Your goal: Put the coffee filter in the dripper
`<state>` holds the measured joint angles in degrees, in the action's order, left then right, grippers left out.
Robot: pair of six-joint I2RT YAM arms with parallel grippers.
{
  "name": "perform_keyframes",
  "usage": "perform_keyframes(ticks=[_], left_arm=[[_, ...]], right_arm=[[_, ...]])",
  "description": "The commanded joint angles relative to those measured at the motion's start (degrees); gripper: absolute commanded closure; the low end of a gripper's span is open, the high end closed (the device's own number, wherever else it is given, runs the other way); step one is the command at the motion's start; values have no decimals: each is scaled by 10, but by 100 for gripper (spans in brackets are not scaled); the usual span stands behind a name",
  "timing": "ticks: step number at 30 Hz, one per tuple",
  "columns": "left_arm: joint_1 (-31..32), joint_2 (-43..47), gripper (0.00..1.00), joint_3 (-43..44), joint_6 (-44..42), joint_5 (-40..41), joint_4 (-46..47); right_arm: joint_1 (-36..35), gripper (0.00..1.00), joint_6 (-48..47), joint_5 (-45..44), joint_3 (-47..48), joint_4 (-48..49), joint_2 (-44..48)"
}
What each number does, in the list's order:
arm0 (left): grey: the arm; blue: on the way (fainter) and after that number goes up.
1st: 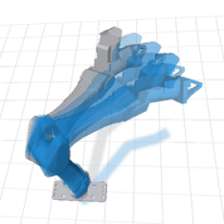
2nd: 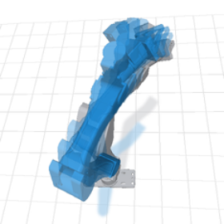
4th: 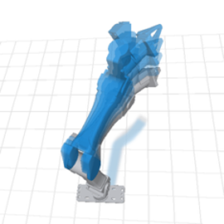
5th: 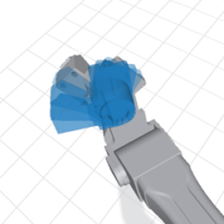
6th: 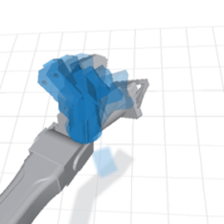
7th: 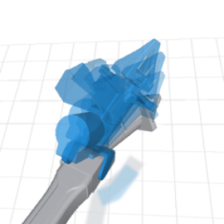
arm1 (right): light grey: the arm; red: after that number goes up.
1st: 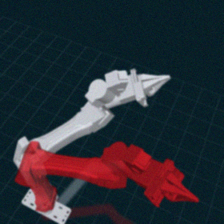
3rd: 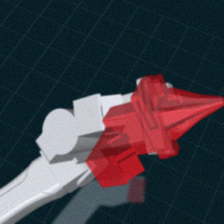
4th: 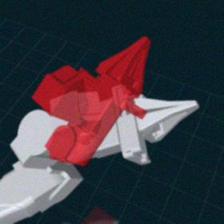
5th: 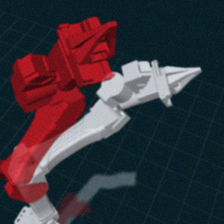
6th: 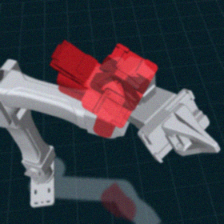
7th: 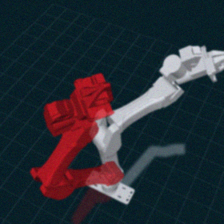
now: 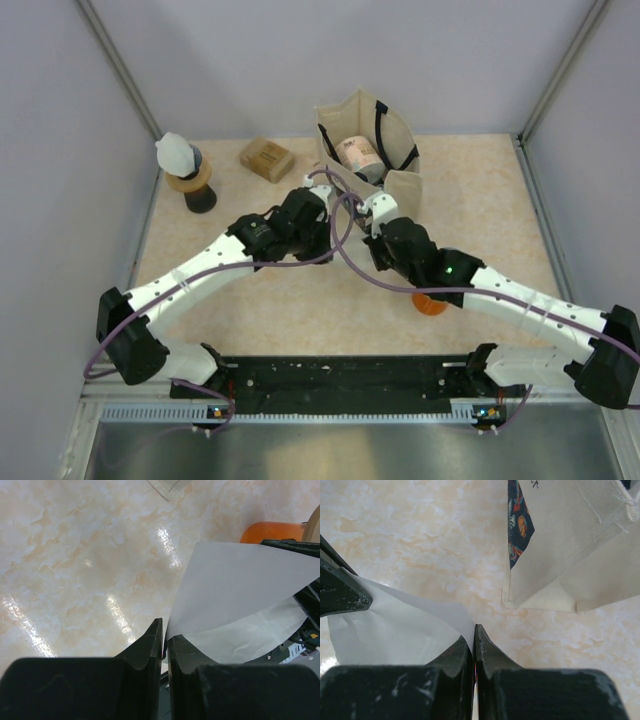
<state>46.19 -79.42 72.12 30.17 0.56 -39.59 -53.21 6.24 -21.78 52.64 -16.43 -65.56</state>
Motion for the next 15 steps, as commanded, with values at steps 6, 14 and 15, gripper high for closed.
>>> perform_keyframes(ticks=[6, 14, 15], left_arm=[[-2, 7, 68, 36, -40, -81, -22], [-2, 118, 40, -17, -66, -100, 14], [-2, 140, 34, -28, -69, -109, 21]], right_arm=[[0, 100, 45, 68, 75, -89, 9], [4, 100, 77, 61, 146, -195, 9], [8, 100, 85, 60, 162, -212, 7]])
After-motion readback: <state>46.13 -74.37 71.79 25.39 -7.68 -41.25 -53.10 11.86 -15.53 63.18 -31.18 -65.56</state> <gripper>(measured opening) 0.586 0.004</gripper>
